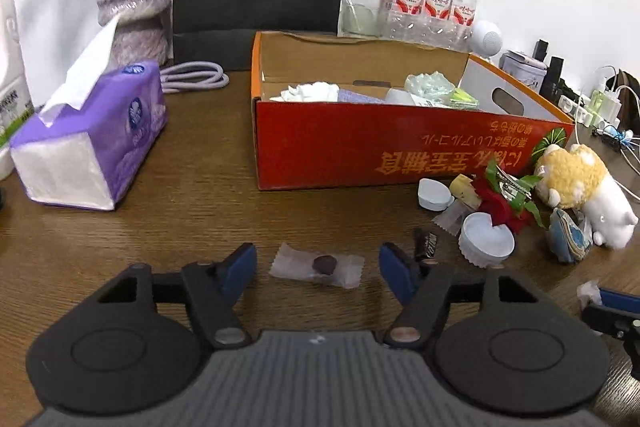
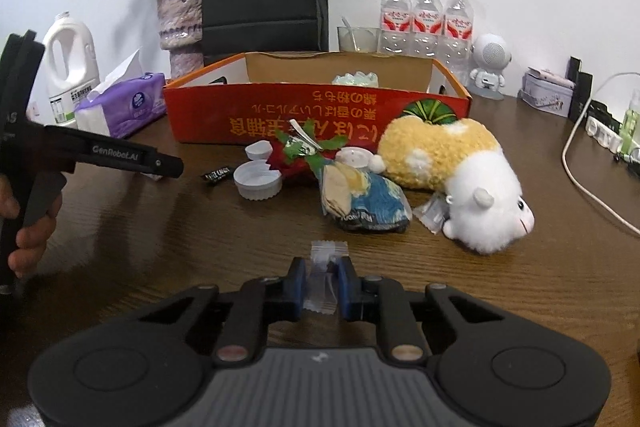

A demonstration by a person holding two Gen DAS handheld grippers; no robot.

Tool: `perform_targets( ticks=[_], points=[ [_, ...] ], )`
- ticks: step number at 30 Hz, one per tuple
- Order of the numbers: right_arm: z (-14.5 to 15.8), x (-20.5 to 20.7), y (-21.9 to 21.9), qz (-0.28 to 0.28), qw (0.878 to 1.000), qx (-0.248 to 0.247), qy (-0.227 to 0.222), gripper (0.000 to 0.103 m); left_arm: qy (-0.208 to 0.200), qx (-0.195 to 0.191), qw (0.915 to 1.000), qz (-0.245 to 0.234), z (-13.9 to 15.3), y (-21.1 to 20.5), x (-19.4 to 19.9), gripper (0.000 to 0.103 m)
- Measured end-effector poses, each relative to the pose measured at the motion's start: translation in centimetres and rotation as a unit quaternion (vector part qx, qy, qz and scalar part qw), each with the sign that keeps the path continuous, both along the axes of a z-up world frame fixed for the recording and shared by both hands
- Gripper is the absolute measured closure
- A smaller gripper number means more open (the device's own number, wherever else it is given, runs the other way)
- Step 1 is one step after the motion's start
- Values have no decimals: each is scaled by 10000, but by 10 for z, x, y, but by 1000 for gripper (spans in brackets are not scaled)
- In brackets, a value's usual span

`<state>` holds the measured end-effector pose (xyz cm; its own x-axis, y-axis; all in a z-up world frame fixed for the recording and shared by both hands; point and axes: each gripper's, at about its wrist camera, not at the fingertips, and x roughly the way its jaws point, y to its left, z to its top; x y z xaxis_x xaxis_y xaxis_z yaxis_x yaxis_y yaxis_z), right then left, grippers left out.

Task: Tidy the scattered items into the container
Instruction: 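Grasp the small clear packet with the right tool while the left tool grasps a small item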

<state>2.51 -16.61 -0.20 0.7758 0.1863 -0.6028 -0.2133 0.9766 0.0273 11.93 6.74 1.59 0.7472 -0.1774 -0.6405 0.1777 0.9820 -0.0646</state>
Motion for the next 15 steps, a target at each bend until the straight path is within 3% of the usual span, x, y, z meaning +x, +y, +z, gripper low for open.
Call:
perform_targets(
  ticks=[2, 3, 5, 7, 8, 15],
  points=[
    [0, 1, 1, 17, 10000, -15, -8, 87, -46, 142, 9999, 1, 0, -3, 0, 57],
    [0, 1, 1, 22, 10000, -17, -11, 87, -53, 202, 9998, 17, 0, -4, -1, 59],
    [0, 2, 1, 21, 10000, -12, -13, 87, -81, 252, 9996, 65, 0, -5, -2, 75],
    [0, 2, 1, 10, 10000, 23, -12, 88, -104, 225, 9996, 161, 0, -3, -3, 81],
    [0, 2, 1, 0, 10000, 39, -11, 88, -104, 242, 9994, 217, 0, -2, -2, 97],
    [-1, 2, -1, -82, 9999, 96, -40, 89, -91, -143, 9993, 338, 0, 4, -20, 98]
  ],
)
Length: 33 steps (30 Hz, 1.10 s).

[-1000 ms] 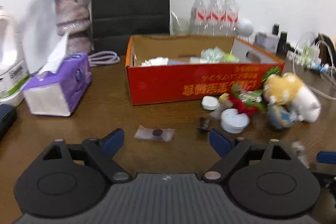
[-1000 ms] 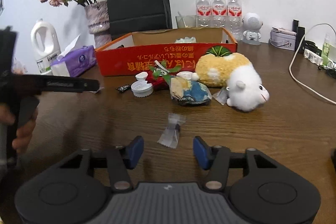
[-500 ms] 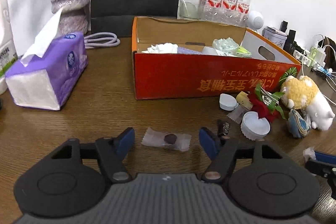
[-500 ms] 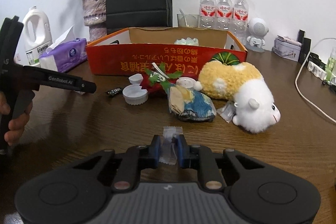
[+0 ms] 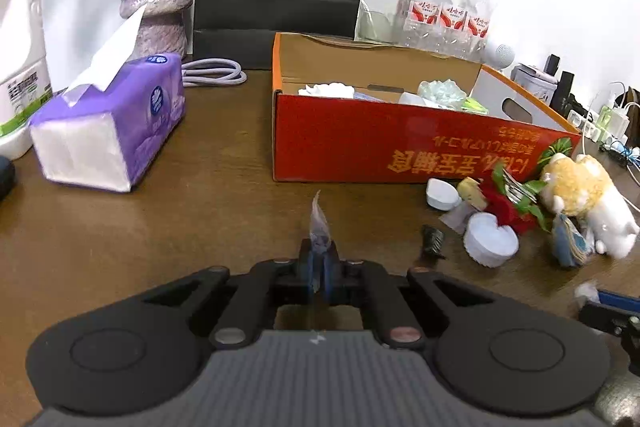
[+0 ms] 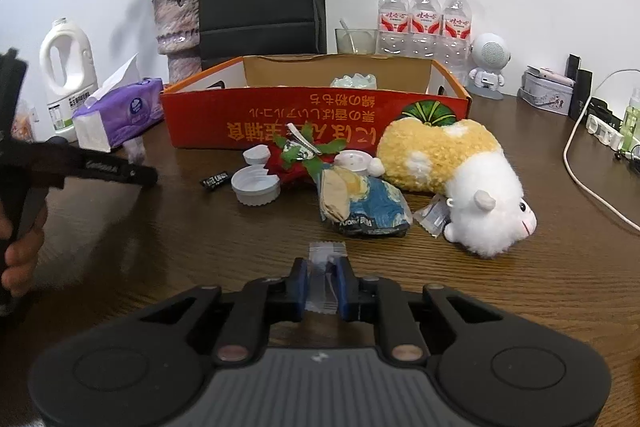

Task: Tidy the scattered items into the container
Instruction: 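Grasp the small clear packet with the right tool while the left tool grasps a small item, then carry both held clear packets over the cardboard box and open both tools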

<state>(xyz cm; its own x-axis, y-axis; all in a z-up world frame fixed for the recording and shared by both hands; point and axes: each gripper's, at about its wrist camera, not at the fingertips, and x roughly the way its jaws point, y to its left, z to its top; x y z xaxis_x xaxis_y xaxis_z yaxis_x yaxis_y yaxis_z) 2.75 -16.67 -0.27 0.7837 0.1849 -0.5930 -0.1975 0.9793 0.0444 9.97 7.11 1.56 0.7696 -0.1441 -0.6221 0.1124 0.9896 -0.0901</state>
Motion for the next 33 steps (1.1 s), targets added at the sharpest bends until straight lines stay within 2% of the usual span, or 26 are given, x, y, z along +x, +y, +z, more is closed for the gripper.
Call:
perform_targets(
  ticks=[2, 6, 10, 16, 25, 33],
  points=[
    [2, -5, -2, -18, 10000, 59, -62, 90, -92, -30, 9999, 78, 5, -5, -18, 98],
    [17, -27, -3, 49, 9986, 127, -503, 90, -475, -167, 9986, 180, 20, -23, -71, 98],
    [30, -46, -3, 93, 9963, 166, -839, 90, -990, 35, 9947, 269, 30, -50, -122, 98],
    [45, -82, -6, 170, 9923, 244, -1204, 89, -1414, 36, 9894, 318, 41, -75, -173, 98],
    [50, -133, -22, 132, 9883, 329, -1482, 89, -1601, 112, 9863, 388, 49, -85, -215, 98],
    [52, -138, -25, 113, 9877, 327, -1522, 89, -1622, 68, 9859, 414, 49, -82, -214, 98]
  ],
)
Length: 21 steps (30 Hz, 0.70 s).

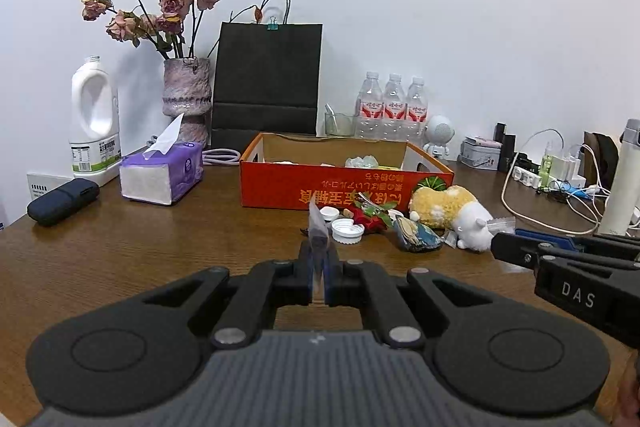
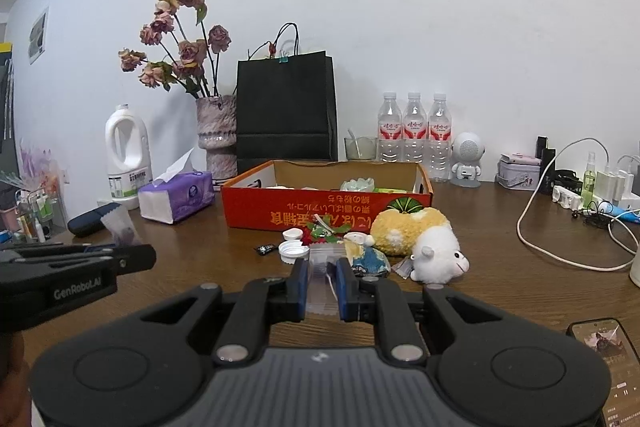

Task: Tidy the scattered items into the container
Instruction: 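Carry both held clear packets over the cardboard box and open both tools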

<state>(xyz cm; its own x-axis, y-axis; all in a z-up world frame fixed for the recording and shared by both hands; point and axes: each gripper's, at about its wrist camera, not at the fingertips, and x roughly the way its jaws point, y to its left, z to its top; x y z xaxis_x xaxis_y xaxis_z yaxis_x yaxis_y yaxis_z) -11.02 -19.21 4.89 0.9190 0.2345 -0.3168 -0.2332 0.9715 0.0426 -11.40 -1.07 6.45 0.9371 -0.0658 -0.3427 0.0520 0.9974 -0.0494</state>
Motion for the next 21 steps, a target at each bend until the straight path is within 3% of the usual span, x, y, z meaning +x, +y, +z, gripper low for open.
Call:
perform_targets(
  ticks=[7, 16, 18, 21],
  points=[
    [17, 47, -2, -87, 9999, 9, -90, 89, -177, 16, 9998, -42, 14, 4, 60, 98],
    [45, 164, -13, -233, 9993, 278, -42, 89, -73, -16, 9999, -96, 36, 10, 182, 98],
    [55, 196, -19, -157, 9990, 398, 93, 89, 31, 80, 9998, -164, 45, 10, 215, 98],
    [77, 259, -28, -17, 9976, 492, 477, 89, 580, 77, 9978, -300, 58, 15, 282, 98]
  ],
)
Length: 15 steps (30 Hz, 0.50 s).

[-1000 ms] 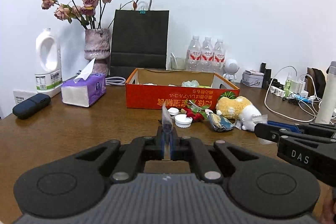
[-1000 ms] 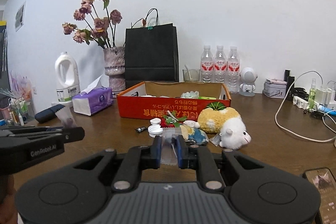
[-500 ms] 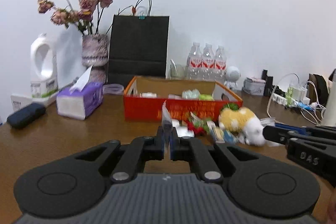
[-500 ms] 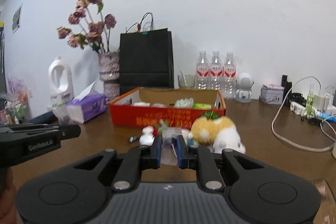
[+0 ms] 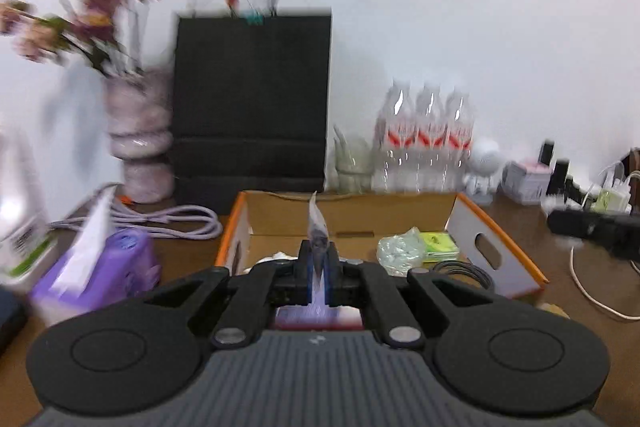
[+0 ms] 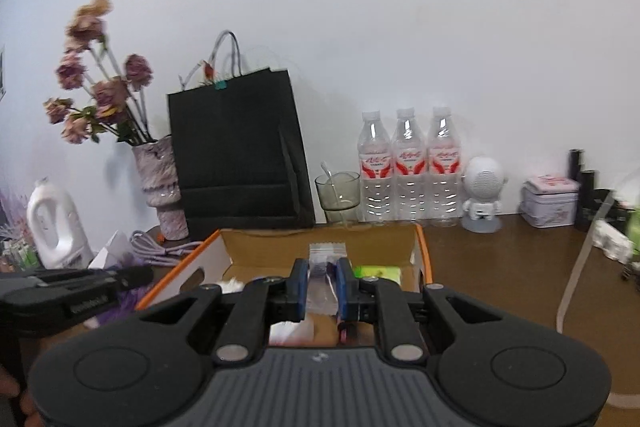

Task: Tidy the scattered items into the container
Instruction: 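Carry both held clear packets over the cardboard box and open both tools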

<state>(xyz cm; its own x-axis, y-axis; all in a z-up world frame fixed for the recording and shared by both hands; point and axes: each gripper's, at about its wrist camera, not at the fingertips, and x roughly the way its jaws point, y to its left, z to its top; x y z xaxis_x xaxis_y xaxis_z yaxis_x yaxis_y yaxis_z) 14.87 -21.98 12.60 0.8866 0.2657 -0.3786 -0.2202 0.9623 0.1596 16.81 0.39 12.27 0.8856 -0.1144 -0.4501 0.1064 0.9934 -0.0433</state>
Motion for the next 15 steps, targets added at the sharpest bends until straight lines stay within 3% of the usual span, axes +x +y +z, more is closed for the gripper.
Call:
perform_targets(
  ticks=[4, 7, 10, 15],
  points=[
    [13, 99, -4, 48, 9958, -161, 901, 89, 989, 0, 9950, -131, -3, 5, 97, 98],
    [0, 174, -11, 2, 9834, -139, 1812, 89, 1688, -10, 9855, -147, -20, 13, 154, 98],
    [-31, 227, -11, -60, 9649, -299, 2608, 89, 2217, 56, 9750, -168, -40, 17, 191, 98],
    [-65, 268, -4, -241, 9481, -726, 3087, 89, 2764, 218, 9605, -236, -62, 16, 223, 97]
  ],
)
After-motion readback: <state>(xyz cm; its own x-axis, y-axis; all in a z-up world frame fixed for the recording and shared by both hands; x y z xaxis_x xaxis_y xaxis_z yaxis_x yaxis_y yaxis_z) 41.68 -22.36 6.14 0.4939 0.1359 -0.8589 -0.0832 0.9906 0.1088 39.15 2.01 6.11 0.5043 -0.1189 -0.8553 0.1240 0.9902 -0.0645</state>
